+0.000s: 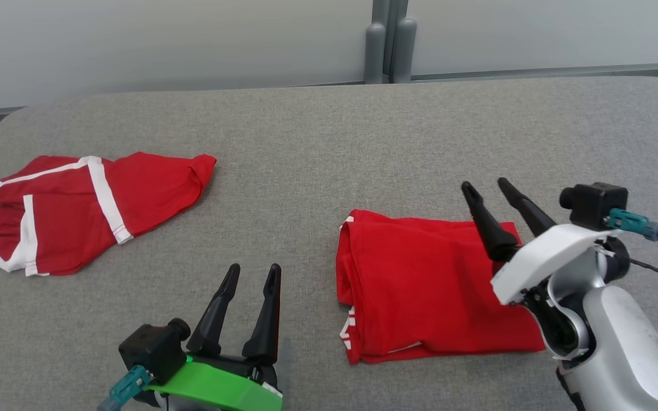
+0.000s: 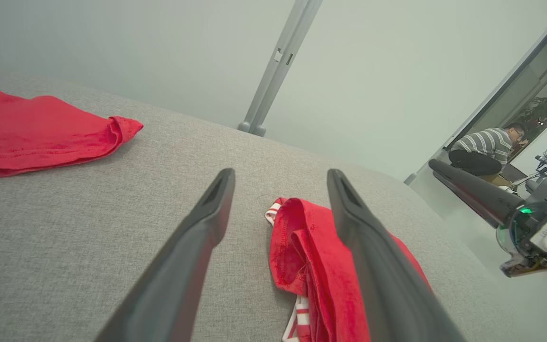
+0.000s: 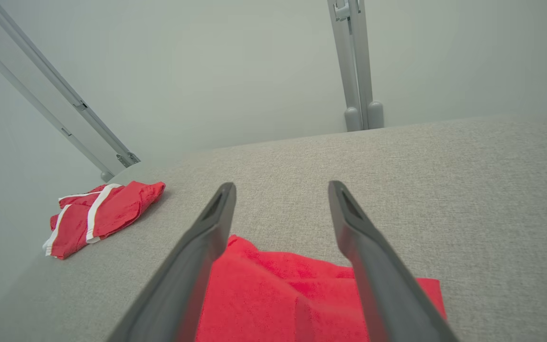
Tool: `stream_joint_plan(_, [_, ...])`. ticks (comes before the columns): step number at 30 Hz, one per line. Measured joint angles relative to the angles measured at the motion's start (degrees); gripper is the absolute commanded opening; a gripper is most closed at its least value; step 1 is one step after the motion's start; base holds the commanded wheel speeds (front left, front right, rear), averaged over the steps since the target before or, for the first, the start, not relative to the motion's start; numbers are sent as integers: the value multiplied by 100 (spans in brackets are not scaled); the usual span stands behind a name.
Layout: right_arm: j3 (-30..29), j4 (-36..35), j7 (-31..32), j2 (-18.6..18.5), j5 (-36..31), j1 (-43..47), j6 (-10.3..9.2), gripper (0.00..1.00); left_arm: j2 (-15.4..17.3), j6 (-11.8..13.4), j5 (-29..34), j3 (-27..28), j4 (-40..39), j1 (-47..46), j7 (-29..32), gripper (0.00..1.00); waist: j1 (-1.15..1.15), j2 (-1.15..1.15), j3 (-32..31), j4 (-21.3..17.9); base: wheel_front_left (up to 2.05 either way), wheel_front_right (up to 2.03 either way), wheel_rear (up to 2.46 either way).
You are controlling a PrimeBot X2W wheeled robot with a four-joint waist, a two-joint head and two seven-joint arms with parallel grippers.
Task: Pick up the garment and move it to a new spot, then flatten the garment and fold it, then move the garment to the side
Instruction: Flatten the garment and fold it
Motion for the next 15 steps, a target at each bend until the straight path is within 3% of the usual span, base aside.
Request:
stream_joint_plan(8, [-426, -263, 0, -414, -441, 595, 0, 100, -8, 34, 21, -48, -11, -1, 1, 100, 0, 0, 3, -129, 0, 0, 0])
stream_joint_plan(15, [-452, -27, 348, -769, -536, 1017, 0, 100, 3, 49, 23, -56, -41, -18, 9, 100, 0, 0, 74, -164, 0, 0, 0])
